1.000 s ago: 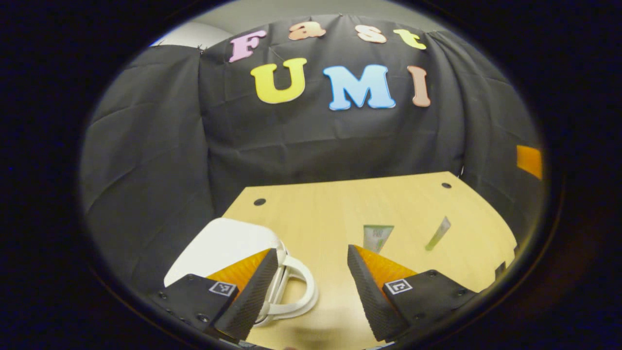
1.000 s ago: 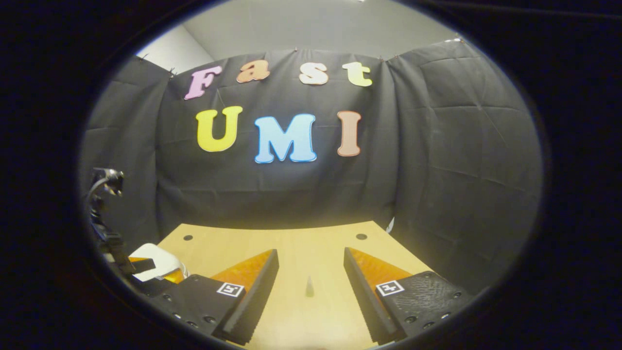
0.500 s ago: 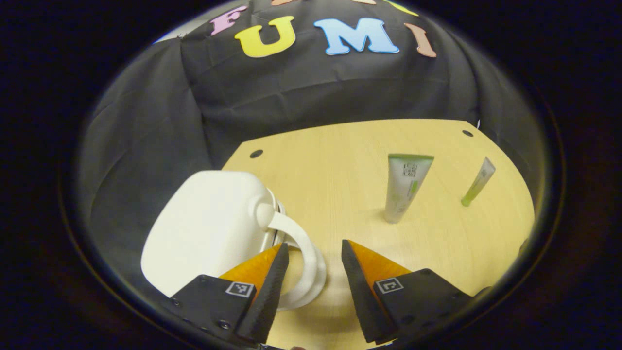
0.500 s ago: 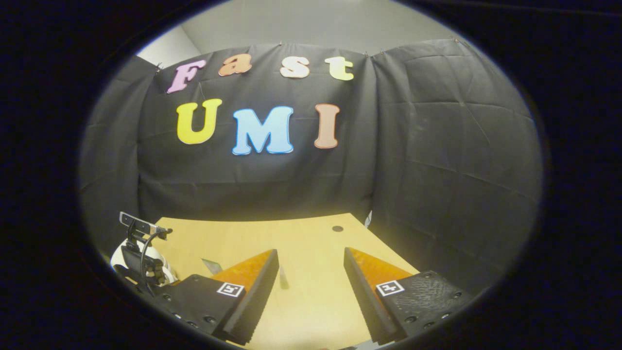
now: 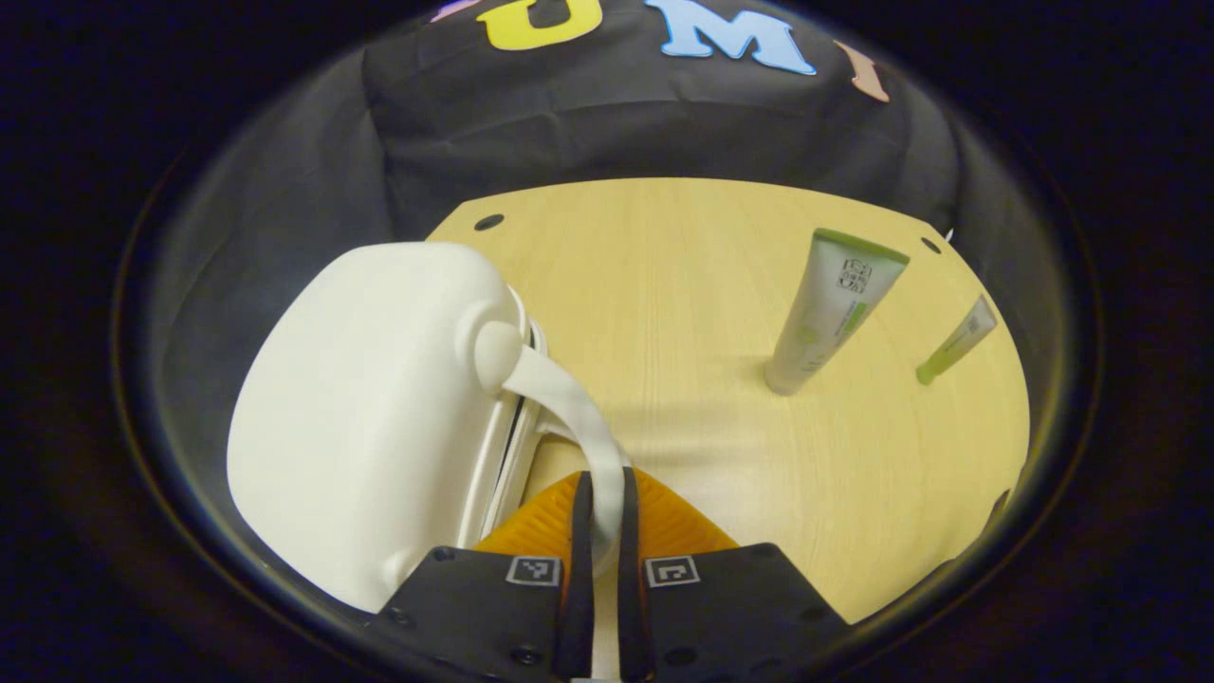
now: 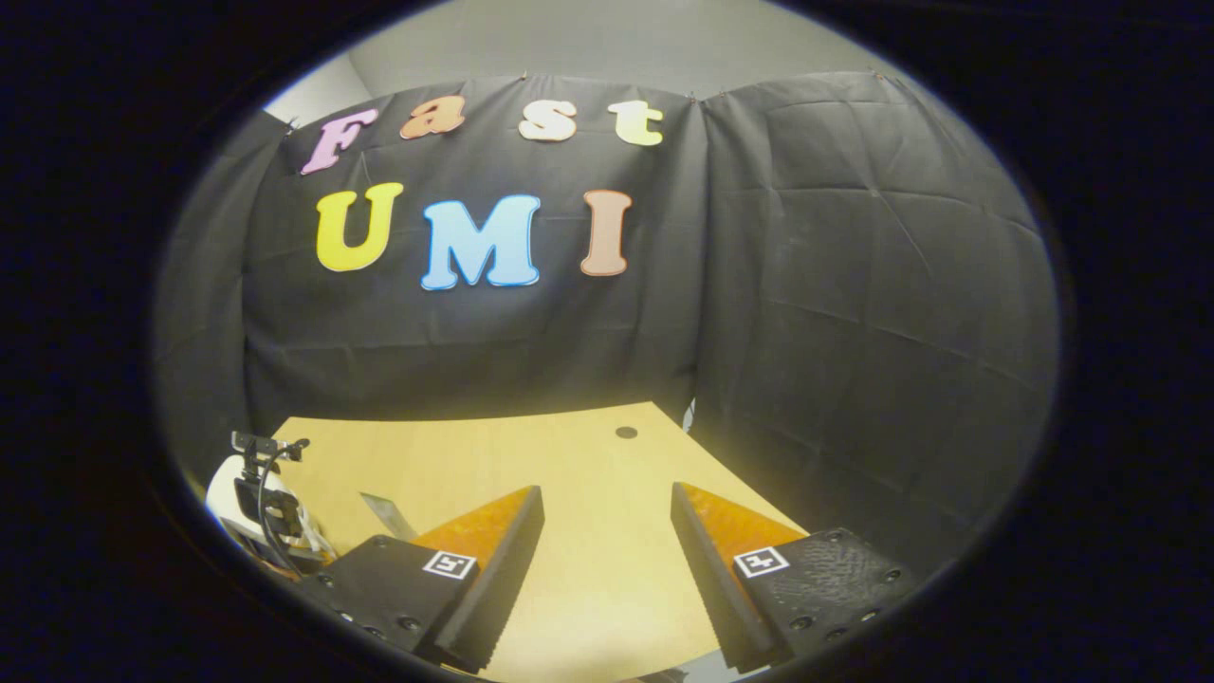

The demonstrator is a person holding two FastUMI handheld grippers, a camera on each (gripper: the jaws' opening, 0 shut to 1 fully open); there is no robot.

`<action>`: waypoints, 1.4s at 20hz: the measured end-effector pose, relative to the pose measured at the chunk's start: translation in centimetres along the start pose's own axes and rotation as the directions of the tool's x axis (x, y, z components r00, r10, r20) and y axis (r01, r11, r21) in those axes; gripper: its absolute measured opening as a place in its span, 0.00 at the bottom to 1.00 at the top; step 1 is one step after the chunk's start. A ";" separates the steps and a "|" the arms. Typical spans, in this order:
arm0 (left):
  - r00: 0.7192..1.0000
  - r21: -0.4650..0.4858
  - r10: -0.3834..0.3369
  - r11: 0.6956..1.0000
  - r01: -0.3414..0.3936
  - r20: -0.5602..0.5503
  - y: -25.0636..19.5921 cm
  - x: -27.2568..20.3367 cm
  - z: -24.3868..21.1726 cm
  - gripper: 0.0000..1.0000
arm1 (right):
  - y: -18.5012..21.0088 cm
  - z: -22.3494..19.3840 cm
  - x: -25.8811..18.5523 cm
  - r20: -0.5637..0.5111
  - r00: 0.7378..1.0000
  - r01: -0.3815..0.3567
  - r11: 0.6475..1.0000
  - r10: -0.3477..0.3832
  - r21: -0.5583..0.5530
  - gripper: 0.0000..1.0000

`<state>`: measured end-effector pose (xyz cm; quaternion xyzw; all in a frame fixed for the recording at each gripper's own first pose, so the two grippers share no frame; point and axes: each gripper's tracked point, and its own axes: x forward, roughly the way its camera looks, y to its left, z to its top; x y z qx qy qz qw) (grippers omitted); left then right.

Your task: First open the suitcase, pack the skin care products into it, and then close the suitcase.

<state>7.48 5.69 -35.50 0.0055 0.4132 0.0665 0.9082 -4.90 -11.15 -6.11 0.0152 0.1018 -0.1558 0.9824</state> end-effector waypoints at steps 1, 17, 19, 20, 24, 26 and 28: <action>1.000 0.001 -0.012 1.000 0.012 0.014 -0.4 -0.7 0.3 0.18 | 0.2 -0.1 0.0 -0.005 1.000 -0.004 1.000 0.004 0.000 0.83; 0.978 0.007 -0.157 0.987 0.158 0.138 0.9 -17.5 7.9 0.17 | 3.3 -1.2 2.2 -0.035 0.996 -0.079 0.996 0.080 0.045 0.82; 0.975 -0.011 -0.114 0.993 0.119 0.193 4.7 -20.0 10.7 0.18 | 3.9 -1.4 2.6 -0.039 0.995 -0.086 0.995 0.089 0.058 0.82; 0.973 -0.020 -0.087 0.995 0.094 0.215 6.8 -21.0 11.9 0.17 | 4.2 -1.5 2.7 -0.041 0.995 -0.091 0.994 0.093 0.061 0.82; 0.947 0.025 0.085 0.995 -0.097 0.308 17.9 -23.2 16.3 0.17 | 5.3 -2.1 3.4 -0.050 0.992 -0.109 0.991 0.113 0.073 0.82; 0.923 0.081 0.196 0.969 -0.235 0.332 24.0 -22.7 17.1 0.17 | 5.7 -2.4 3.6 -0.058 0.991 -0.114 0.990 0.119 0.077 0.82; 0.903 0.133 0.291 0.929 -0.345 0.316 30.0 -21.0 17.0 0.16 | 5.9 -2.6 3.8 -0.066 0.991 -0.114 0.990 0.120 0.081 0.82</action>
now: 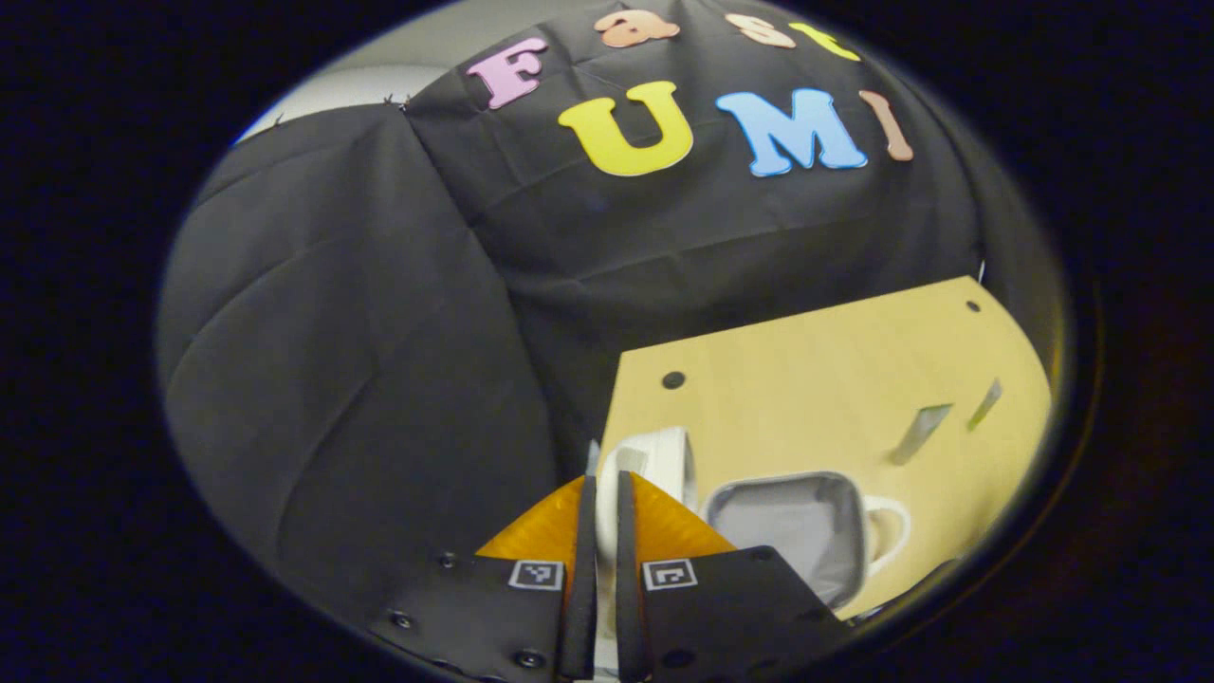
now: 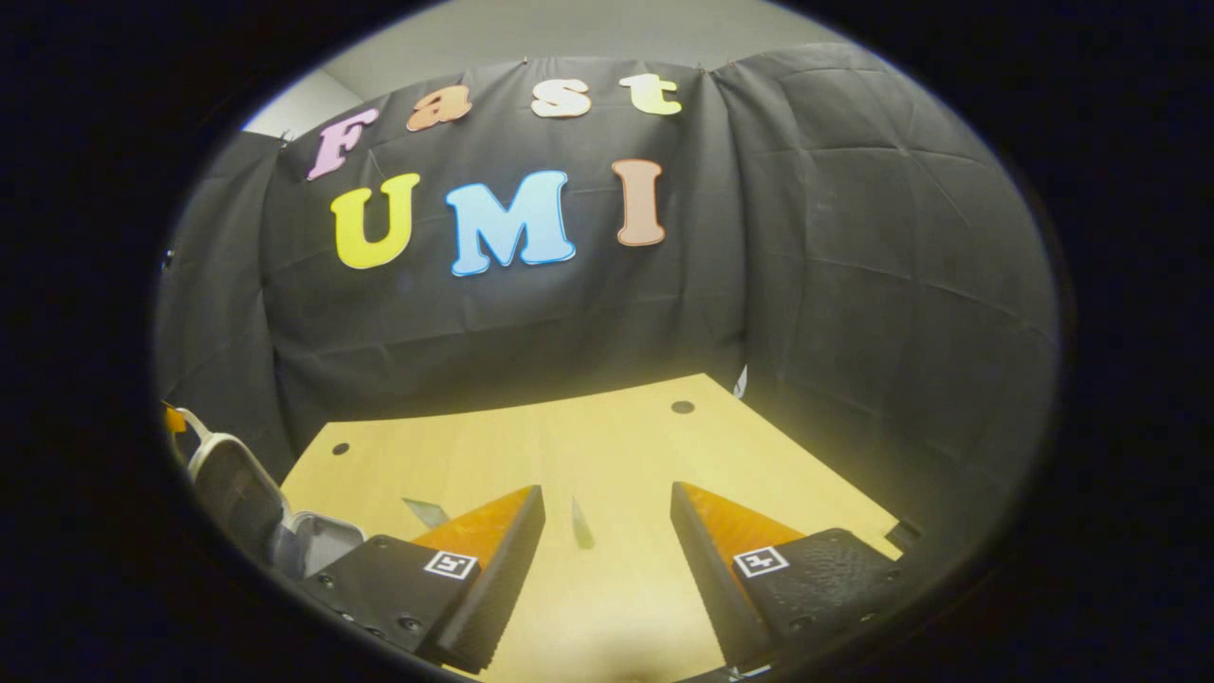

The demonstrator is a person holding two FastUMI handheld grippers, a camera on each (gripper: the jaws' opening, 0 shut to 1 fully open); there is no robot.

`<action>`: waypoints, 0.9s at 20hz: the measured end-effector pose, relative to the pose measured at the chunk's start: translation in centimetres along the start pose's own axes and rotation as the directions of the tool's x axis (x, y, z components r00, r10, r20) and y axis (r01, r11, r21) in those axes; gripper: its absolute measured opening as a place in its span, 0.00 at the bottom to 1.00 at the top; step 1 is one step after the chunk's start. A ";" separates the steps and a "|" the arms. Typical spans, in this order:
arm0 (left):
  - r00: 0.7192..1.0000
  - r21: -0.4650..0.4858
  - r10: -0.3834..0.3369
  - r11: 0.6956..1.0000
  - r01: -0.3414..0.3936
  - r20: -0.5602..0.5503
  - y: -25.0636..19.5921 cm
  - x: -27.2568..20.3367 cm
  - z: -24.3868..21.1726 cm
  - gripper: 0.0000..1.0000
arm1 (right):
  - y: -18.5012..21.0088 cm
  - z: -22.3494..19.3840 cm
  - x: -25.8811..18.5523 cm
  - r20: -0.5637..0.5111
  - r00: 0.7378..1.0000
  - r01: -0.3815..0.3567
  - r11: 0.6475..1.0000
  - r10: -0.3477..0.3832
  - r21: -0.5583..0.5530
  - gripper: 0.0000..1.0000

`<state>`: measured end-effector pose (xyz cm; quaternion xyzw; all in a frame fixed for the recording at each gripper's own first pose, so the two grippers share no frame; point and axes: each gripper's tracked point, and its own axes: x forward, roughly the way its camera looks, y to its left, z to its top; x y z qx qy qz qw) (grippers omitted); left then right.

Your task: First open the suitcase, pack the skin care products into it, and then close the suitcase.

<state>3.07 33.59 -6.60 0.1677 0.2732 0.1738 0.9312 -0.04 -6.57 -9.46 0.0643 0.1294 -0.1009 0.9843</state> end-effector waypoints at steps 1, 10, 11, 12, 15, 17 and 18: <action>0.999 0.045 0.043 0.998 -0.042 -0.016 2.1 1.9 -1.1 0.17 | -0.1 -0.2 0.0 -0.002 1.000 0.003 1.000 -0.003 0.001 0.82; 0.963 0.042 0.143 0.990 -0.137 -0.230 11.0 18.4 -15.3 0.17 | -2.4 -0.8 0.5 -0.026 0.997 0.079 0.997 -0.079 0.021 0.82; 0.963 0.027 0.141 0.990 -0.138 -0.231 11.5 19.1 -15.8 0.17 | -2.5 -0.8 0.5 -0.029 0.996 0.085 0.996 -0.084 0.018 0.82; 0.956 0.019 0.179 0.984 -0.180 -0.233 12.5 19.1 -16.5 0.17 | -2.6 -1.0 0.5 -0.033 0.995 0.090 0.996 -0.089 0.015 0.82; 0.967 -0.082 0.146 0.983 -0.166 -0.209 11.5 19.5 -16.6 0.51 | -2.6 -1.1 0.7 -0.043 0.995 0.093 0.996 -0.093 0.008 0.82; 0.968 -0.112 0.162 0.976 -0.185 -0.190 10.6 18.3 -16.3 1.00 | -2.4 -1.3 0.7 -0.049 0.995 0.085 0.996 -0.085 0.006 0.82; 0.981 -0.150 0.107 0.980 -0.132 -0.163 8.3 17.5 -15.4 0.99 | -2.3 -1.5 0.9 -0.054 0.995 0.080 0.997 -0.080 0.001 0.82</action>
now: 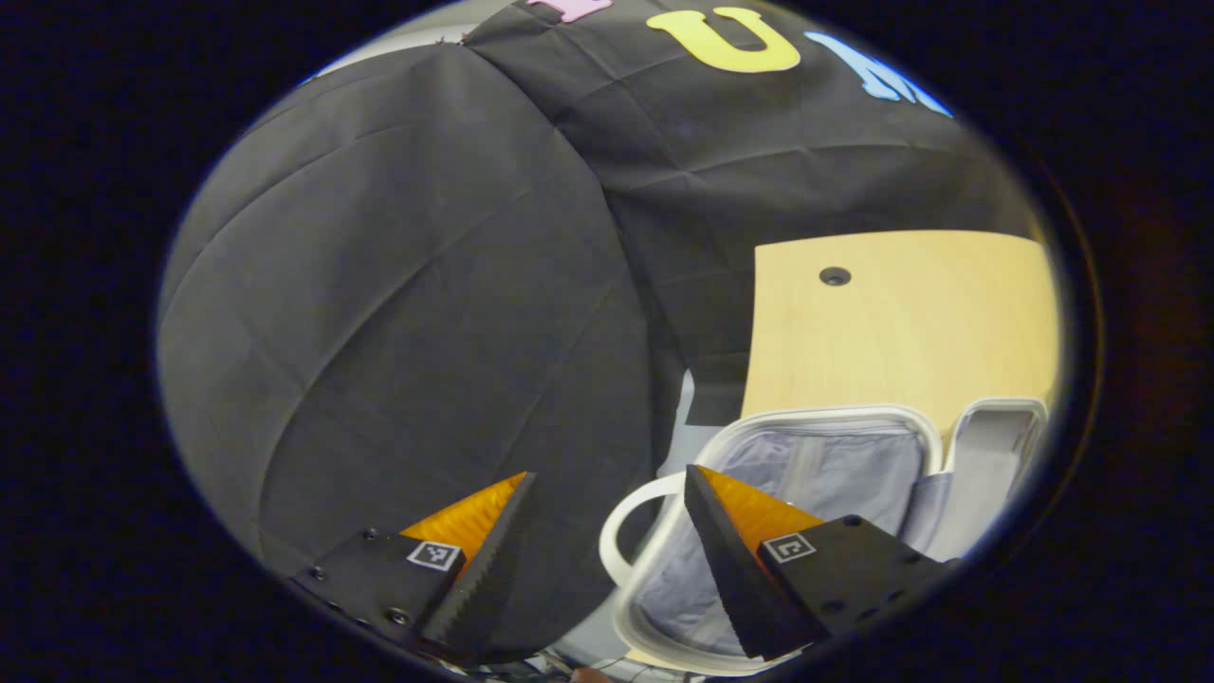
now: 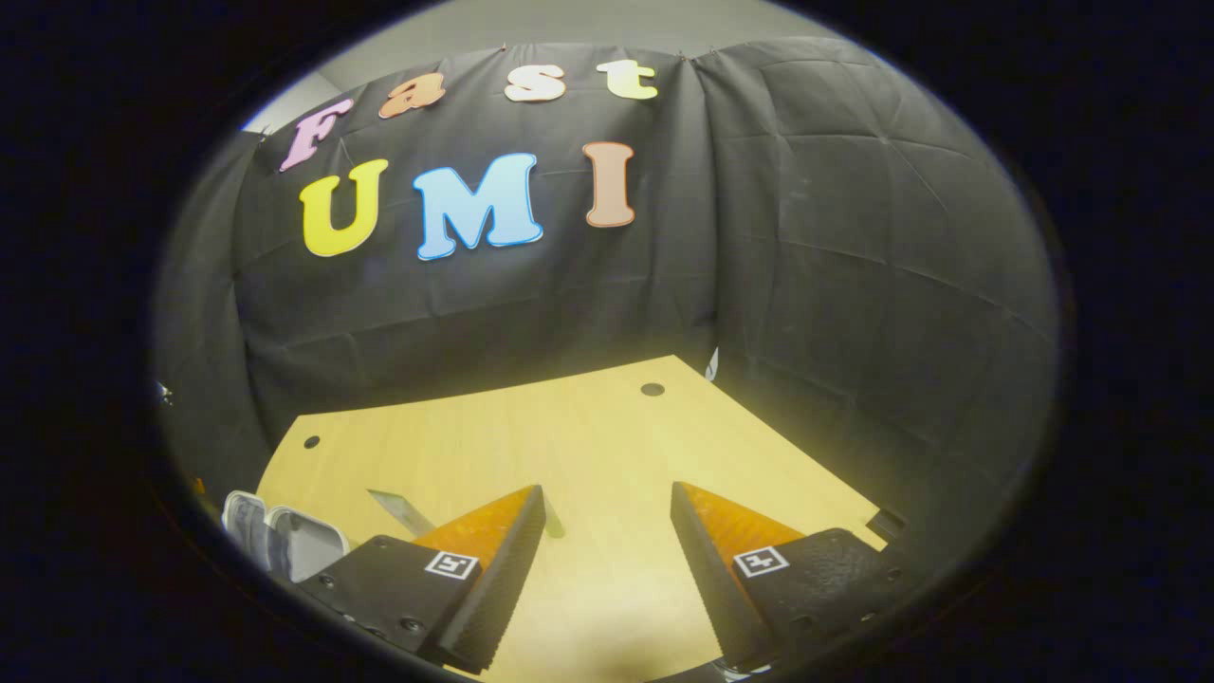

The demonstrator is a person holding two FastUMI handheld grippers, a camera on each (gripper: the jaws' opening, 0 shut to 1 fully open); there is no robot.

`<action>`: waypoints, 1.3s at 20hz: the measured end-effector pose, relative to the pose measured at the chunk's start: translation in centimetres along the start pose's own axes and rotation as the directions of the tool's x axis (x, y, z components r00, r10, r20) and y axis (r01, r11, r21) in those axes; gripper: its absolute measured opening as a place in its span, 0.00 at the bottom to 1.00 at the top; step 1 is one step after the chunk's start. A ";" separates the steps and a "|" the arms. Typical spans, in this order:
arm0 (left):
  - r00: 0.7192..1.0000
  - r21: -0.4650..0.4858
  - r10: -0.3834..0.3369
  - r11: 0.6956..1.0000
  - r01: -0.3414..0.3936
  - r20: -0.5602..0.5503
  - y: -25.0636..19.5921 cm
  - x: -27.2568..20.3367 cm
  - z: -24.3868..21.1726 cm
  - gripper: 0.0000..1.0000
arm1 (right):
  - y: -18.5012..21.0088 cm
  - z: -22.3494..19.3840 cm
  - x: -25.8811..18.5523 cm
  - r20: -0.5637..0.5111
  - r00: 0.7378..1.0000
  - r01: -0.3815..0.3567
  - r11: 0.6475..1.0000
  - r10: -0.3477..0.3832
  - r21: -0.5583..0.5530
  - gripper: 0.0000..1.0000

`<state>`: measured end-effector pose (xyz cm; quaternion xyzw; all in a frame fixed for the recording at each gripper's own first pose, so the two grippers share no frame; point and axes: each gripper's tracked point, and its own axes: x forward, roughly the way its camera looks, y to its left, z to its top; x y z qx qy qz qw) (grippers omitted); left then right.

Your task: First open the suitcase, pack the skin care products into it, and then close the suitcase.

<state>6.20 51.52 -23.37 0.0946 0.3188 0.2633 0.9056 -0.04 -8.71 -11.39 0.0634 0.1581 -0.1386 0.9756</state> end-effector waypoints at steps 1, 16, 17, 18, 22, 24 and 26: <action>0.996 -0.021 -0.083 0.996 0.084 0.032 -2.8 -1.3 0.6 0.99 | 0.2 -0.1 0.1 -0.005 1.000 -0.005 1.000 0.005 -0.007 0.82; 0.404 0.127 -0.915 0.399 0.908 -0.015 -48.8 -23.2 0.0 0.97 | -3.2 -2.0 -0.7 -0.052 0.998 0.038 0.997 -0.041 -0.065 0.82; 0.392 0.145 -0.919 0.384 0.912 -0.030 -50.5 -23.2 -0.2 0.97 | -4.1 -2.1 -0.9 -0.058 0.996 0.057 0.996 -0.061 -0.063 0.82; 0.383 0.157 -0.923 0.372 0.915 -0.043 -52.1 -22.9 -0.2 0.96 | -5.1 -2.4 -1.0 -0.063 0.995 0.077 0.995 -0.081 -0.060 0.82; 0.405 0.142 -0.912 0.393 0.908 -0.066 -56.8 -20.1 -0.2 0.97 | -8.5 -2.8 -1.9 -0.084 0.984 0.156 0.987 -0.160 -0.047 0.82; 0.395 0.135 -0.915 0.383 0.914 -0.083 -58.5 -19.7 -0.4 0.97 | -10.0 -3.2 -2.0 -0.098 0.977 0.188 0.981 -0.191 -0.043 0.82; 0.412 0.184 -0.906 0.391 0.902 -0.098 -60.3 -19.1 -0.6 0.98 | -10.9 -3.3 -2.1 -0.115 0.971 0.207 0.977 -0.211 -0.038 0.82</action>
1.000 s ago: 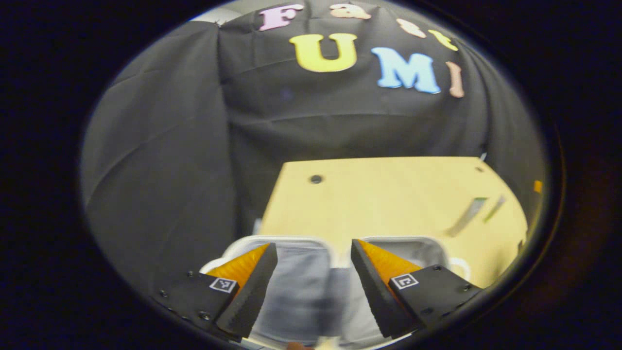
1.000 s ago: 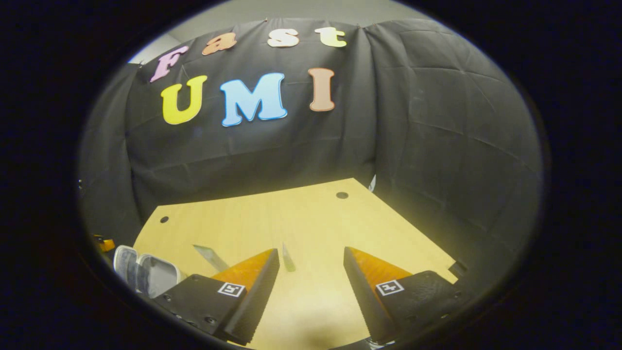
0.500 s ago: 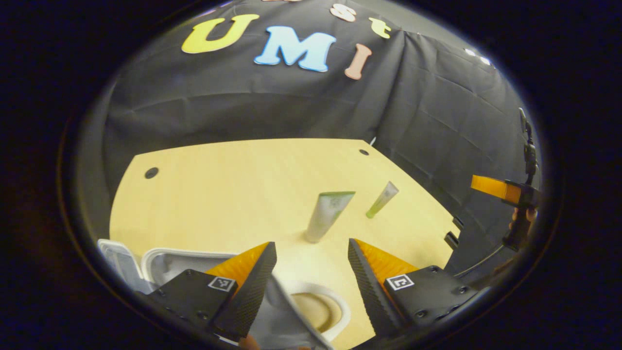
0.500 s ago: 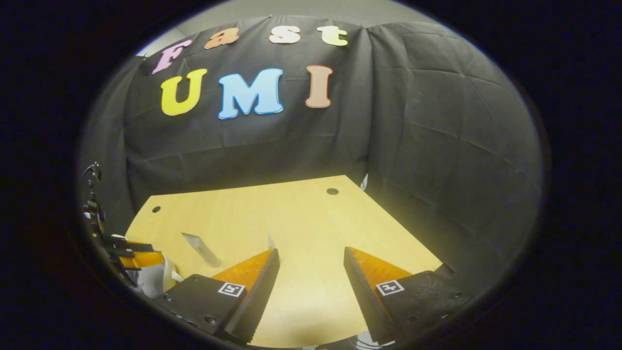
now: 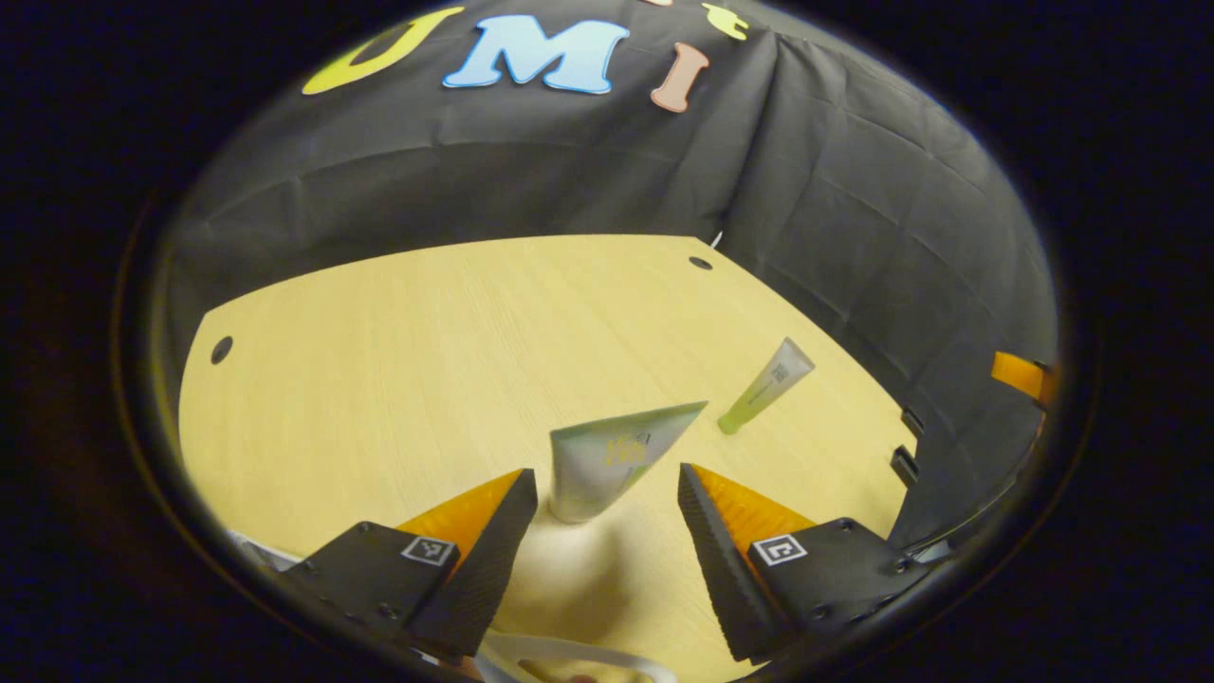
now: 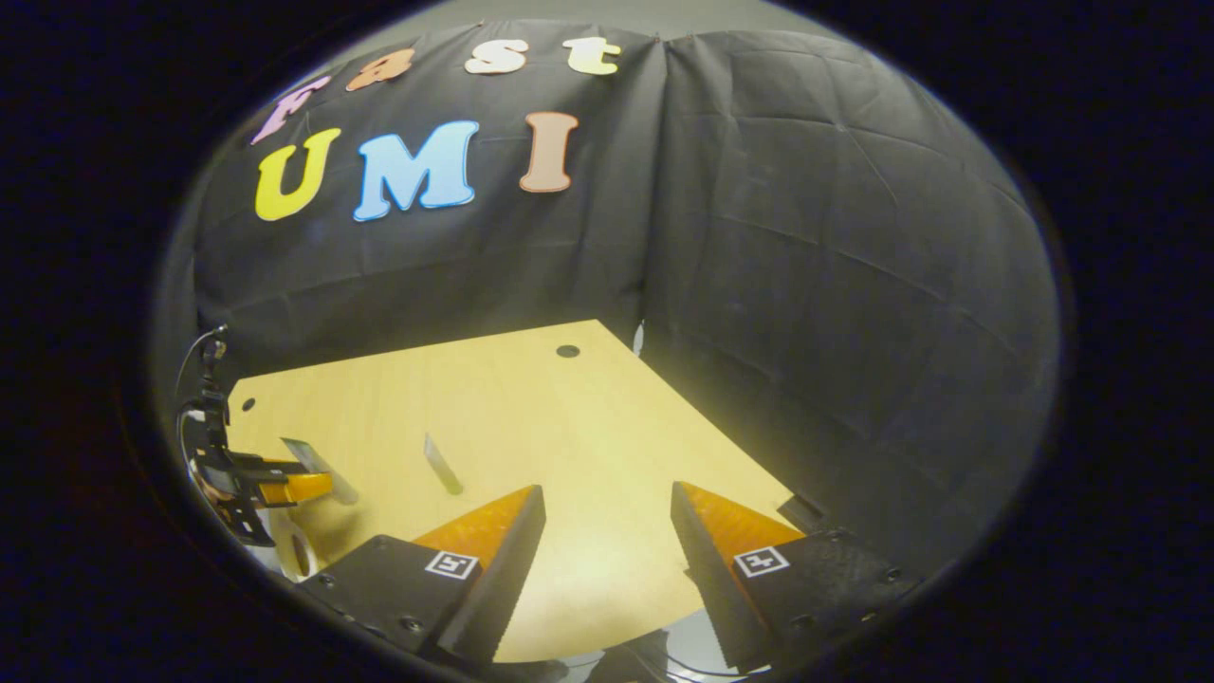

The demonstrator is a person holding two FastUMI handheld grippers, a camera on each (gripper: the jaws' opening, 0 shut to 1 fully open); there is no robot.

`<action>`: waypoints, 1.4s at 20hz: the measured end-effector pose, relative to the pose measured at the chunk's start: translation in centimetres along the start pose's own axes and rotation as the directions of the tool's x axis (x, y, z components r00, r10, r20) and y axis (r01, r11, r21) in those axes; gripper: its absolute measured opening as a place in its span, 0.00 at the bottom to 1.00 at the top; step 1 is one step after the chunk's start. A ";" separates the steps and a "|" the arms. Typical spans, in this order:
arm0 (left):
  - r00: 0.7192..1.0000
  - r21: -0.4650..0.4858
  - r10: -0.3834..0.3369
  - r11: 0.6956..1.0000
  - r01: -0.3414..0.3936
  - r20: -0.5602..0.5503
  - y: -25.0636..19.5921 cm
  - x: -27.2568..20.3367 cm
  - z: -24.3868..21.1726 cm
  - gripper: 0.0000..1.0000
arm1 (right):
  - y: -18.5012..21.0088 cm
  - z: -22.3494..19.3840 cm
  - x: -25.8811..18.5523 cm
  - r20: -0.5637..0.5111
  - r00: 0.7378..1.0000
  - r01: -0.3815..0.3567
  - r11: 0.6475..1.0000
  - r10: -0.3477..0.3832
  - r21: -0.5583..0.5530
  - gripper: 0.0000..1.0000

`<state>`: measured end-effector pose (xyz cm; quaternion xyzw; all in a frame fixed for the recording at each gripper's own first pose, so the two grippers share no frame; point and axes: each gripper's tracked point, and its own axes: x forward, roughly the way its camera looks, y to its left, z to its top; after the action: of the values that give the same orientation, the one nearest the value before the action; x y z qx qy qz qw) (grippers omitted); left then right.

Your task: First open the suitcase, pack the skin care products into it, and then close the suitcase.

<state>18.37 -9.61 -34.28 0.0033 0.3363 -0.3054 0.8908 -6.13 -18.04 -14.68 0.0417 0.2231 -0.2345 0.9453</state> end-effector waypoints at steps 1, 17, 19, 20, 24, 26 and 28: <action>1.000 0.013 0.013 1.000 -0.013 0.010 0.2 0.7 0.5 0.99 | 0.0 -0.1 0.2 -0.010 1.000 0.003 1.000 -0.003 0.003 0.82; 0.988 -0.350 0.103 0.935 -0.058 0.113 3.3 -0.9 1.2 0.58 | 6.4 -3.2 3.8 -0.153 0.968 -0.210 0.975 0.197 -0.074 0.78; 0.981 -0.395 0.116 0.917 -0.047 0.153 3.9 -2.5 2.1 0.55 | 7.5 -3.4 4.5 -0.172 0.960 -0.236 0.968 0.219 -0.082 0.78; 0.977 -0.407 0.127 0.912 -0.048 0.170 4.1 -3.1 2.4 0.60 | 8.3 -3.6 5.0 -0.180 0.956 -0.252 0.963 0.233 -0.090 0.78; 0.955 -0.451 0.155 0.892 -0.026 0.251 4.1 -8.2 4.1 0.57 | 12.5 -4.4 8.5 -0.204 0.934 -0.330 0.928 0.295 -0.171 0.77; 0.939 -0.461 0.186 0.887 -0.035 0.287 4.2 -11.6 4.5 0.60 | 15.3 -5.3 10.2 -0.253 0.908 -0.382 0.908 0.335 -0.171 0.78; 0.919 -0.476 0.235 0.877 -0.061 0.316 4.7 -15.3 4.4 0.60 | 18.0 -6.4 11.8 -0.319 0.870 -0.436 0.889 0.376 -0.142 0.78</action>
<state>14.57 1.59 -22.57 -0.2369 0.2264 -0.1425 0.9340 8.94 -5.95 -26.12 0.0214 0.3654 0.0034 0.9306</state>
